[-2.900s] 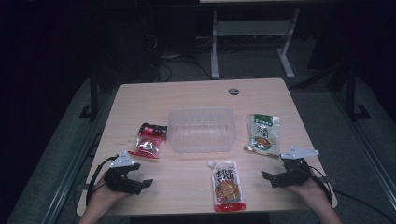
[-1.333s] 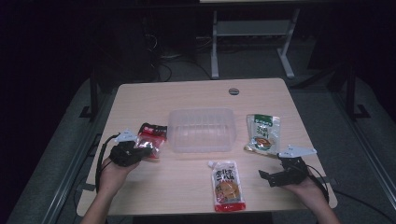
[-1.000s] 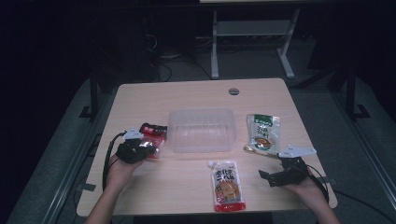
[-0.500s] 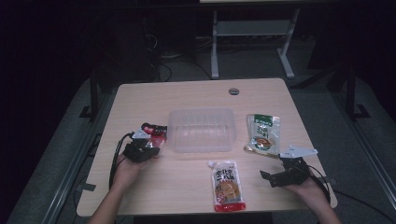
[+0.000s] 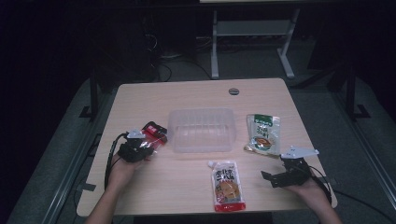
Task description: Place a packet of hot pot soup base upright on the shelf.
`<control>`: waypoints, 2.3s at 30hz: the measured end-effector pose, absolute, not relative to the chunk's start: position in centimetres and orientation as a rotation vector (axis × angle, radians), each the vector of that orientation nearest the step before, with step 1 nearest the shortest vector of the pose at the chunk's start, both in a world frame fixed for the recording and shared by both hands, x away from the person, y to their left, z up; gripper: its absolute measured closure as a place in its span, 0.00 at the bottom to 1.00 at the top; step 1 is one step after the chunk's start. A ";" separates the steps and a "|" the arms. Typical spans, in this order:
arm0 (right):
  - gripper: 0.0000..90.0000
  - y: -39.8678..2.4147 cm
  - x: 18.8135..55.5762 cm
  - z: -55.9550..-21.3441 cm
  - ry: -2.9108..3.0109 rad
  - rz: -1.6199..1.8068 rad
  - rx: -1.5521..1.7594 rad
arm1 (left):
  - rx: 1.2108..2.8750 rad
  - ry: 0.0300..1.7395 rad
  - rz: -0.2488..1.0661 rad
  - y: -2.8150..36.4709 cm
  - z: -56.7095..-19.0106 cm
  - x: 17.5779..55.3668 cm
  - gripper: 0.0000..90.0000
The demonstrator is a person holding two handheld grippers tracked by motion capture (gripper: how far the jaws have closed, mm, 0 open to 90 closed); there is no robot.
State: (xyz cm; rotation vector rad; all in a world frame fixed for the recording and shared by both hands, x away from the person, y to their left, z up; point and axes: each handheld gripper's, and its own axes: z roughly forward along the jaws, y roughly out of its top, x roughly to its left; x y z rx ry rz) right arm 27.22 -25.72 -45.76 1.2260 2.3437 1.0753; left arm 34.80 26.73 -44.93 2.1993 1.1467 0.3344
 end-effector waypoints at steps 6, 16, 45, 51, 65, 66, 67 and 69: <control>0.00 -25.7 27.2 -45.8 2.345 1.072 1.224 | 2.190 1.191 0.358 28.3 -44.7 34.7 1.00; 0.00 -25.7 27.2 -45.8 2.348 1.069 1.228 | 2.169 1.260 0.409 30.9 -44.4 34.6 1.00; 0.00 -25.9 27.1 -45.9 2.349 1.062 1.251 | 2.132 1.272 0.429 30.7 -44.3 40.9 1.00; 0.00 -26.0 27.0 -45.9 2.346 1.066 1.248 | 2.140 1.262 0.356 30.7 -44.8 39.6 1.00; 0.00 -25.8 26.9 -45.7 2.348 1.065 1.244 | 2.164 1.255 0.295 30.0 -44.5 35.0 1.00; 0.00 -25.8 26.9 -45.7 2.347 1.065 1.242 | 2.165 1.254 0.293 29.9 -44.5 34.7 1.00; 0.00 -25.8 26.9 -45.7 2.348 1.065 1.243 | 2.170 1.254 0.291 29.9 -44.4 34.3 1.00; 0.00 -25.8 26.9 -45.6 2.343 1.069 1.230 | 2.173 1.250 0.284 29.8 -44.4 33.7 1.00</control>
